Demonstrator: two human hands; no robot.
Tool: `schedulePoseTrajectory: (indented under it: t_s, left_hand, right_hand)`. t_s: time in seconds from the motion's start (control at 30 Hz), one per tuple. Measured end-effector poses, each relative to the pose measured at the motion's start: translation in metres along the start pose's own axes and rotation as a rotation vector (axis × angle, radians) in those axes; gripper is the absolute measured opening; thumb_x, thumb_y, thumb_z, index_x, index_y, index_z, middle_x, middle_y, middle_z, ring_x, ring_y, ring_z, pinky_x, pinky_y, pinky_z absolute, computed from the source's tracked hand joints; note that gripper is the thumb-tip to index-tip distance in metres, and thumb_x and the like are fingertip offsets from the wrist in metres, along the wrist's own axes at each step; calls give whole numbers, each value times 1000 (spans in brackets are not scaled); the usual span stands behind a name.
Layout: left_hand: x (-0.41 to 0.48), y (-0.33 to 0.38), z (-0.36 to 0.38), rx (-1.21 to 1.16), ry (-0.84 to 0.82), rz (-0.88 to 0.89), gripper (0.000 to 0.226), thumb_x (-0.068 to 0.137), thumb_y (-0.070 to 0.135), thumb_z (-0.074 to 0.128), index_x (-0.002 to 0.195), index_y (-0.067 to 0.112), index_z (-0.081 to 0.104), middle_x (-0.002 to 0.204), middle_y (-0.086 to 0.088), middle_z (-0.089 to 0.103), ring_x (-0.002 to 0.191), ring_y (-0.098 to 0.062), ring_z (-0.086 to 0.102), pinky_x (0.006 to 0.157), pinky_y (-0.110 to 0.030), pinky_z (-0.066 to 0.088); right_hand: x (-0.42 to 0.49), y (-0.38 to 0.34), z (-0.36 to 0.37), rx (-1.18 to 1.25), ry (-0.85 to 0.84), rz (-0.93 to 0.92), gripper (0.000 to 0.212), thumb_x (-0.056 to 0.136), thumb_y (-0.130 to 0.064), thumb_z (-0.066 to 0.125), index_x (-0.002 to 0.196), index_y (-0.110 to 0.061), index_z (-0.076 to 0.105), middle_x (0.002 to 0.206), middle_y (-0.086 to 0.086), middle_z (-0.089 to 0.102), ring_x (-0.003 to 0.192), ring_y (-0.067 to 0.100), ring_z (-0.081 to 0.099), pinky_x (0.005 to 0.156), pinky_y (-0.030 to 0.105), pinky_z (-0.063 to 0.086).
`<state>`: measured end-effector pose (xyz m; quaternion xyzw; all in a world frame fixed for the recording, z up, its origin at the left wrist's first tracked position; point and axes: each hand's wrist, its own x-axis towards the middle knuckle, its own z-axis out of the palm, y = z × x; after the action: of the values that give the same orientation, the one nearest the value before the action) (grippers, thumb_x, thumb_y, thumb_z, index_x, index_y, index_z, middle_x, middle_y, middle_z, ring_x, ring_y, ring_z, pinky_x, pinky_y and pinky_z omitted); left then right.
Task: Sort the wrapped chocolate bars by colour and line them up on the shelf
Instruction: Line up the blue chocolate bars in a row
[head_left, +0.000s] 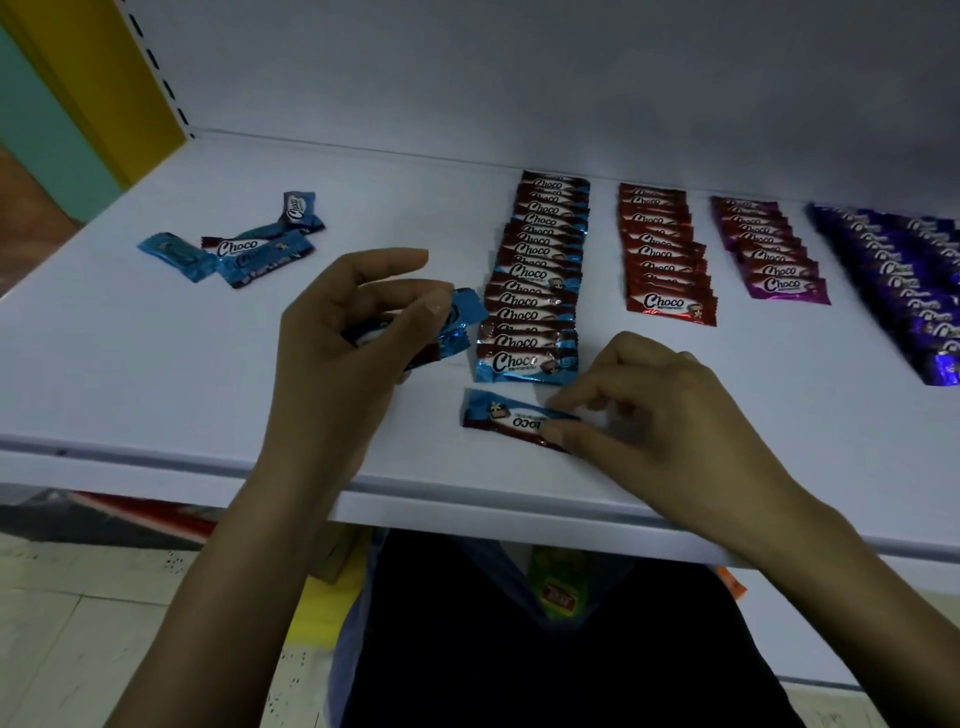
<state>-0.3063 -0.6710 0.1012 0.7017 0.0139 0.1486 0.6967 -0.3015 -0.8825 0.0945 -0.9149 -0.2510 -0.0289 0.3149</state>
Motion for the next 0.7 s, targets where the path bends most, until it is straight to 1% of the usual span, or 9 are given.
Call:
schedulePoseTrajectory:
  t_s: [0.07,0.17,0.23,0.3,0.43,0.5,0.57,0.63,0.7]
  left_hand:
    - [0,0,0,-5,-7,8,31,72,31,62,102,25,60,81,18,73,89,-5,69,58,-11,49]
    - [0,0,0,-18,-13,8,31,73,30,63,103,23,60,81,16,73,91,-6,69,58,-11,49]
    - [0,0,0,-25,-9,2,31,73,29,63,103,22,60,82,14,73,91,-7,69,57,-11,48]
    - [0,-1,0,-32,-11,4,32,73,29,63,104,21,61,84,12,74,89,-8,69,56,-11,48]
    - [1,-1,0,-15,-10,10,34,71,33,63,104,23,61,84,13,74,89,-7,69,56,-11,48]
    - [0,-1,0,-17,-16,11,33,71,32,63,103,23,61,83,13,74,90,-6,69,56,-11,48]
    - [1,-1,0,-23,-20,11,33,71,30,63,103,23,61,81,13,73,89,-7,69,56,-11,48]
    - [1,-2,-1,-22,-23,10,32,72,30,63,103,22,61,81,13,73,89,-7,69,56,-12,49]
    - [1,-2,0,-21,-24,13,31,72,29,63,102,22,61,81,13,73,89,-7,69,56,-12,49]
  right_hand:
    - [-1,-6,-2,37,-32,11,23,77,-47,63,86,-26,67,86,-18,54,83,1,52,74,29,43]
    - [-3,-13,-7,223,-58,65,8,83,-27,67,83,-26,59,80,-11,63,73,10,58,64,17,45]
    - [-1,-16,-10,366,3,102,8,84,-18,65,85,-23,59,80,-8,68,68,13,62,57,15,45]
    - [4,-16,-11,393,66,103,12,83,-13,66,85,-24,60,79,-8,69,67,12,63,57,18,48]
    - [11,-15,-12,513,45,127,13,81,-8,69,85,-21,68,86,-5,70,78,15,64,66,25,54]
    - [13,-17,-14,654,54,152,11,83,-5,65,86,-15,68,89,-2,72,85,12,67,72,22,54]
    - [17,-19,-22,740,116,155,15,85,-1,61,86,-16,66,85,-7,71,83,5,67,72,18,53]
    - [21,-19,-32,597,125,58,22,87,-1,60,88,-22,66,80,-15,68,79,1,64,73,17,53]
    - [24,-19,-36,360,40,-57,23,88,-8,60,91,-30,65,81,-14,66,80,1,61,75,15,50]
